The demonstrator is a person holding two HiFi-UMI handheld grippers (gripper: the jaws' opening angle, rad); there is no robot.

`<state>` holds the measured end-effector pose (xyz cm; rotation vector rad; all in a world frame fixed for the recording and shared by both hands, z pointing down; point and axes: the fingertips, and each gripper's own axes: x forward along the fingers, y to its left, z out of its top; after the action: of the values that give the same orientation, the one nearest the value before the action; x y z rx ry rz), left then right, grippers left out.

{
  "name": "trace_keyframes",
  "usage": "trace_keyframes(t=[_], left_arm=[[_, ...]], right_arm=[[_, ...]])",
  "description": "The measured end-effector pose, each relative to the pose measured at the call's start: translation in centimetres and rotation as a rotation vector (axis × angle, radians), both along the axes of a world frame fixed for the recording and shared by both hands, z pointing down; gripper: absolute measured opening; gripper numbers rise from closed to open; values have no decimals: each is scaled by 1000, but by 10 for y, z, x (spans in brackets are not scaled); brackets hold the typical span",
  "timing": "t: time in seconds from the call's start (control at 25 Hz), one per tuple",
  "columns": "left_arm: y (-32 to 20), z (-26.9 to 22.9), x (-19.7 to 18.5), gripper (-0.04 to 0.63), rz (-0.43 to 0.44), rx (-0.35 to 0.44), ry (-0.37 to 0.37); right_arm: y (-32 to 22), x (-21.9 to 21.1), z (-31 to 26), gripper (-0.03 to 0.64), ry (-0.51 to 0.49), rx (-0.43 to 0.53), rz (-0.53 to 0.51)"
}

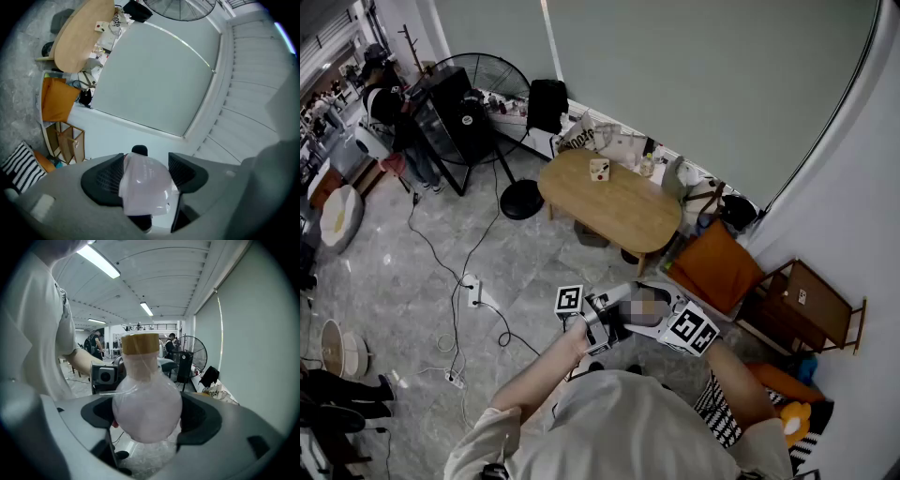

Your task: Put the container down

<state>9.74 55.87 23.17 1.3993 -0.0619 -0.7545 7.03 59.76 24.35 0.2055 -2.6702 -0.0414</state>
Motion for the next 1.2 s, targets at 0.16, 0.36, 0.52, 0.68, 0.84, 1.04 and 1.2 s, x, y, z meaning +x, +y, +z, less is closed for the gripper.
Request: trace_keyframes(t=[0.16,0.36,0.52,0.68,0.84,1.04,1.2], left_arm=[[-3,1,0,292,-3,-4,-2],[-4,-1,7,293,-10,-3,3],[-1,0,15,293,-17,-7,5],[0,5,24,291,-23,-7,5],[1,10,33,291,-36,-11,5],[3,11,43,291,-57,-9,7],[-5,15,44,291,-71,-17,5]], right_arm=[[-3,-1,-4,396,4,-3,3],[-3,8,0,396,7,-4,-13],[-1,16,1,396,6,-9,-17],[1,25,5,396,7,-5,-25],[2,34,8,394,12,-3,-35],[4,46,10,394,13,-3,-57],[-3,48,15,393,18,-10,-71]])
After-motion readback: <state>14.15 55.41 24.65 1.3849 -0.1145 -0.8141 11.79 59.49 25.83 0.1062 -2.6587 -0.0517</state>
